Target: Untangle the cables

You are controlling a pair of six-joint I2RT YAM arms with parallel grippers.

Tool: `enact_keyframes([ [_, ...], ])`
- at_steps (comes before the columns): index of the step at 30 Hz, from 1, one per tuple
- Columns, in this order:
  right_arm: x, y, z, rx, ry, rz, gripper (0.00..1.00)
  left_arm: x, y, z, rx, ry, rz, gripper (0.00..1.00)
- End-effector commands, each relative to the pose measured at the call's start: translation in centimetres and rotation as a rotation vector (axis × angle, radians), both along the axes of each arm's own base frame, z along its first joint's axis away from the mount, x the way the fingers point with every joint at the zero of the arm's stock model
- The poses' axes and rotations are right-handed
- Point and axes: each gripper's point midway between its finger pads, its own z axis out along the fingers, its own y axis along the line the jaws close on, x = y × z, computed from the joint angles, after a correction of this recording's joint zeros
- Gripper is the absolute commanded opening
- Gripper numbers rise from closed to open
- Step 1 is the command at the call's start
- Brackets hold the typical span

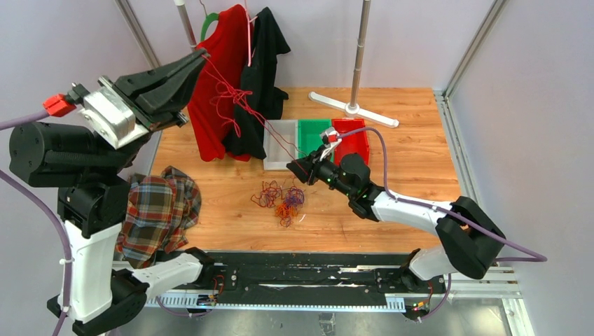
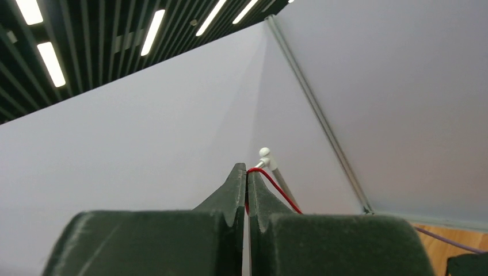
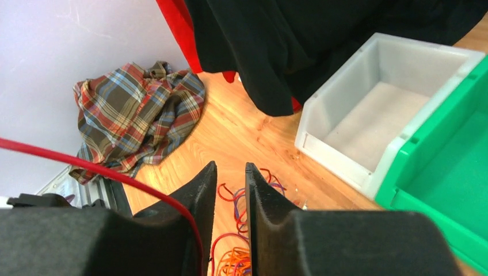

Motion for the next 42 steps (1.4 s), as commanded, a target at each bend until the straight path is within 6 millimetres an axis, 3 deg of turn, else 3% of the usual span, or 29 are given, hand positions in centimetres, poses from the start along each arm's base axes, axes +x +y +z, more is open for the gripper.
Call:
enact_keyframes([
  [1, 0.0, -1.2, -3.6, -0.07, 0.053, -0.013, 0.3, -4.3, 5.1, 7.5, -0.253, -0.198, 0.078, 0.0],
  [9, -0.2, 0.5, -4.9, -0.128, 0.069, 0.02, 0.57, -4.4, 5.0, 9.2, -0.283, -0.211, 0.057, 0.0],
  [15, 0.0, 2.9, -7.3, -0.193, 0.098, 0.032, 0.57, -4.9, 5.3, 10.7, -0.302, -0.235, 0.051, 0.0],
  [22, -0.4, 2.5, -10.4, -0.221, 0.149, 0.006, 0.58, -6.5, 6.7, 12.8, -0.339, -0.337, 0.095, 0.0],
  [27, -0.6, 1.7, -11.7, -0.221, 0.168, -0.025, 0.64, -7.2, 8.9, 14.9, -0.431, -0.412, 0.17, 0.0],
  [35, -0.4, 2.1, -10.6, -0.209, 0.162, -0.021, 0.5, -6.0, 7.5, 12.9, -0.368, -0.354, 0.147, 0.0],
  [37, -0.1, 1.8, -10.3, -0.21, 0.164, -0.031, 0.42, -6.0, 7.6, 13.0, -0.375, -0.353, 0.148, 0.01],
  [40, 0.5, 1.2, -9.9, -0.188, 0.186, -0.046, 0.19, -5.9, 7.5, 12.9, -0.376, -0.32, 0.131, 0.0],
  [41, 0.5, 1.1, -9.5, -0.178, 0.184, -0.039, 0.2, -5.8, 7.2, 12.6, -0.367, -0.298, 0.116, 0.01],
  [42, 0.5, 1.1, -8.8, -0.168, 0.161, -0.031, 0.29, -5.6, 6.7, 12.2, -0.346, -0.27, 0.093, 0.0],
])
